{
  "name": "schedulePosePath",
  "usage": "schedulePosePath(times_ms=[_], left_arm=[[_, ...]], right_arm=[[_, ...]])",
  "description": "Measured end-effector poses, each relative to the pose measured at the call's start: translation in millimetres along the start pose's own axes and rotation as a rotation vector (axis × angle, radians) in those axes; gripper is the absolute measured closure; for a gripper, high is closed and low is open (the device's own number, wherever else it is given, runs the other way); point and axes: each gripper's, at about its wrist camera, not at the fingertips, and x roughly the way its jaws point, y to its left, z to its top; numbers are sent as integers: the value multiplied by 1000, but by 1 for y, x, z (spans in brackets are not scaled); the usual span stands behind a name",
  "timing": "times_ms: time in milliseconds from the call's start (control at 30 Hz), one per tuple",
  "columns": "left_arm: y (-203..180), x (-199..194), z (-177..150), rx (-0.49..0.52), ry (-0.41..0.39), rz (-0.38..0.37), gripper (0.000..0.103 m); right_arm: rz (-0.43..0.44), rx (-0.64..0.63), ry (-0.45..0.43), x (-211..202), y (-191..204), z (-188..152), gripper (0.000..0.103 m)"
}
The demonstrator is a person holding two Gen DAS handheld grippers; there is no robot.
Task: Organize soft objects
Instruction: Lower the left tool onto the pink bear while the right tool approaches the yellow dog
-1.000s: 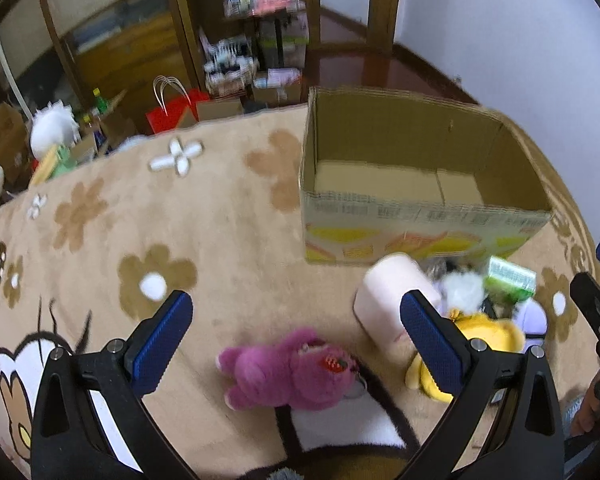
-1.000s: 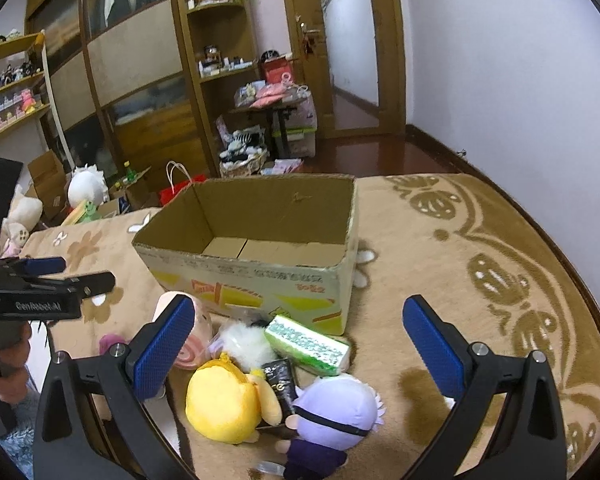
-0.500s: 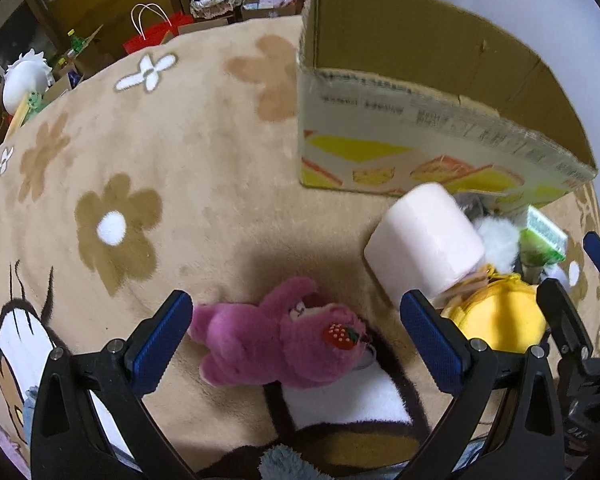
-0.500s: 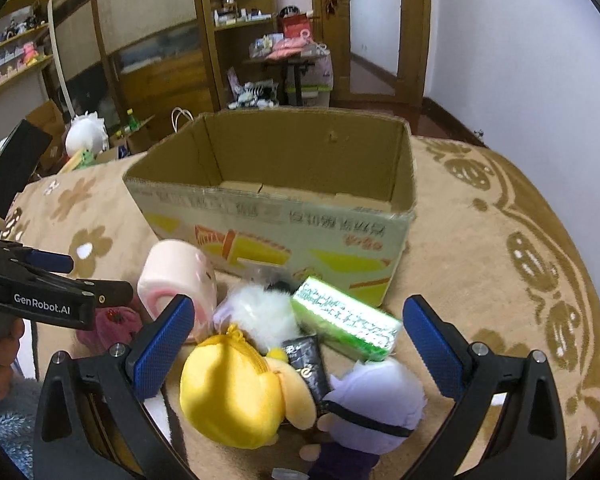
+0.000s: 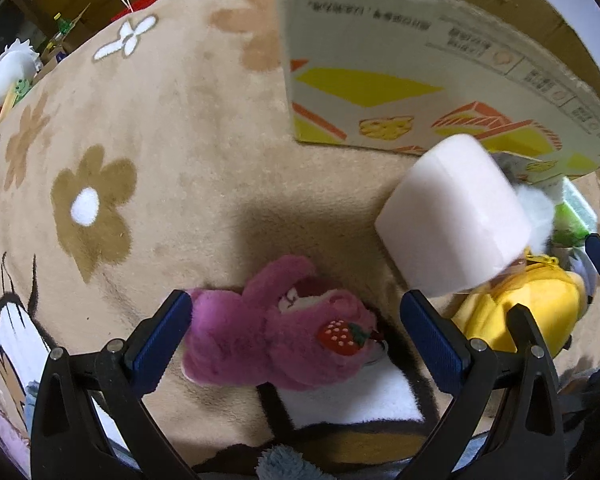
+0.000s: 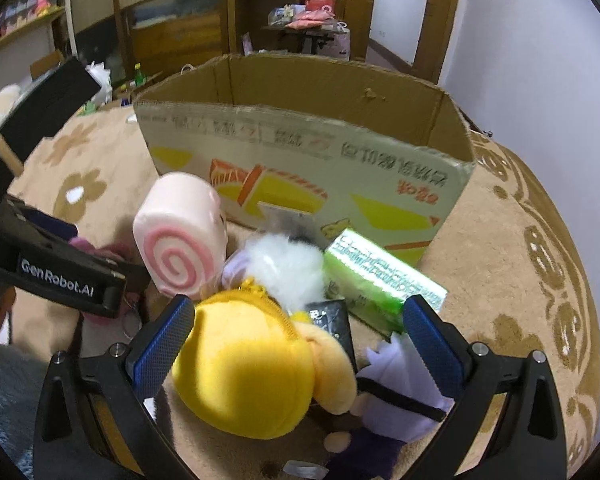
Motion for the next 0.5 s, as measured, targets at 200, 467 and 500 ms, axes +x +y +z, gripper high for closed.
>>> schedulePosePath(times_ms=[200,467,500], left_arm=[[-6,10,1,10,20,26,0],[-13,24,-1,34,33,64,0],[-15,25,-1,39,36,70,0]], right_arm=[[-22,1,28,11,1,-4,0],[-32,-19,31,11,7,-5,1],[-31,-20,32,11,7,-5,2]])
